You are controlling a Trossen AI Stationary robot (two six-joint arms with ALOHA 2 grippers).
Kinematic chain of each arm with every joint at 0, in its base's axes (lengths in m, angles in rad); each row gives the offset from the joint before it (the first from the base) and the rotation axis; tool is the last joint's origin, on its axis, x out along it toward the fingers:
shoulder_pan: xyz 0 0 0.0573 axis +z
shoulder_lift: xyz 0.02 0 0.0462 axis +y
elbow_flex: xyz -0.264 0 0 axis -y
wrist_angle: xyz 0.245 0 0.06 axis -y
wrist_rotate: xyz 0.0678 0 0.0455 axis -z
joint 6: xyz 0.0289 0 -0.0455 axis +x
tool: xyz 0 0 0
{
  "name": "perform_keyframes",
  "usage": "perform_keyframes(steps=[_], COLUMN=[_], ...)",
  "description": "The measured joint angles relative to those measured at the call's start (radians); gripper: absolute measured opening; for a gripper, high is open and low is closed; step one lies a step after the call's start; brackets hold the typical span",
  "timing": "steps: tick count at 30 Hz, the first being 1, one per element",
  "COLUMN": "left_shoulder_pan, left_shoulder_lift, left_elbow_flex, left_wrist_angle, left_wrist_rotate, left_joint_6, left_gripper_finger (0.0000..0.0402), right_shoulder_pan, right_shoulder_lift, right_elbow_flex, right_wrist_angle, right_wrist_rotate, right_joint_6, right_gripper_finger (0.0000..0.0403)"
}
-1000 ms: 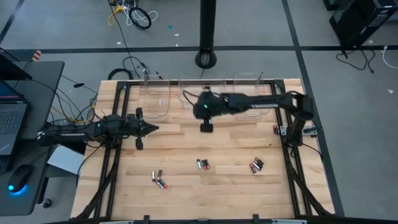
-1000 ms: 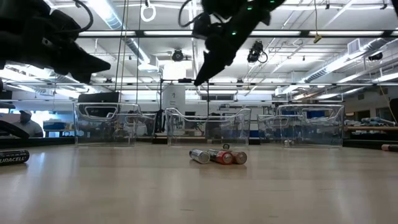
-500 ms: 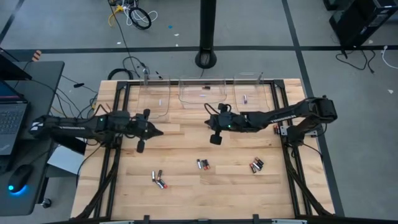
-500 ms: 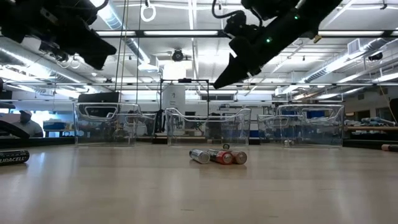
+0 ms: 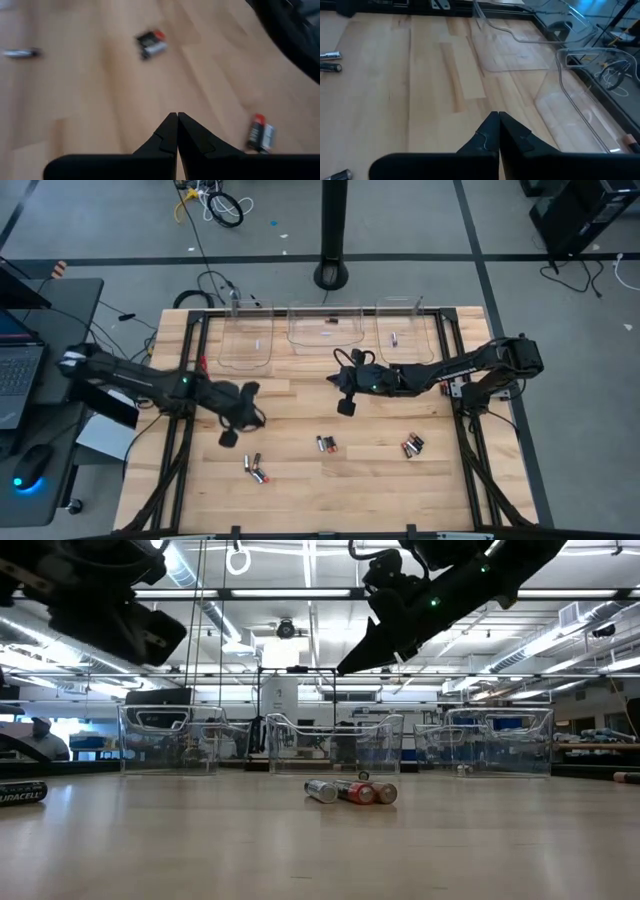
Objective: Sort batteries
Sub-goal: Put the orange battery into the left transparent bin
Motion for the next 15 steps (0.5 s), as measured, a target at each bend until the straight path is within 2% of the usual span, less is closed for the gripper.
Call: perform_keyframes(steps=[6,10,15], left_shoulder_pan=[-0.153,-0.25,-0.344], left_shoulder_lift=[0.144,0.255,0.41], left_elbow_flex=[0.039,0.103,0.202], left_wrist_angle=[0.0,0.003,0.001], left_wrist_rotate=[-0.034,-0.088,-0.092], left_joint_6=[-0.054,-0.078,-0.115], left_gripper_finger=[0.0017,0.0017,0.0017], right_shoulder_pan=[0.029,0.059,0.092], right_shoulder_lift=[0.001,0.001,0.001], right_elbow_flex=[0.0,0.0,0.0], right_wrist_angle=[-0.004,0.0,-0.003], right_wrist_rotate=[0.0,0.0,0.0], right_joint_6=[0.024,0.024,0.024], right_gripper_finger=[0.001,0.0011,0.0013])
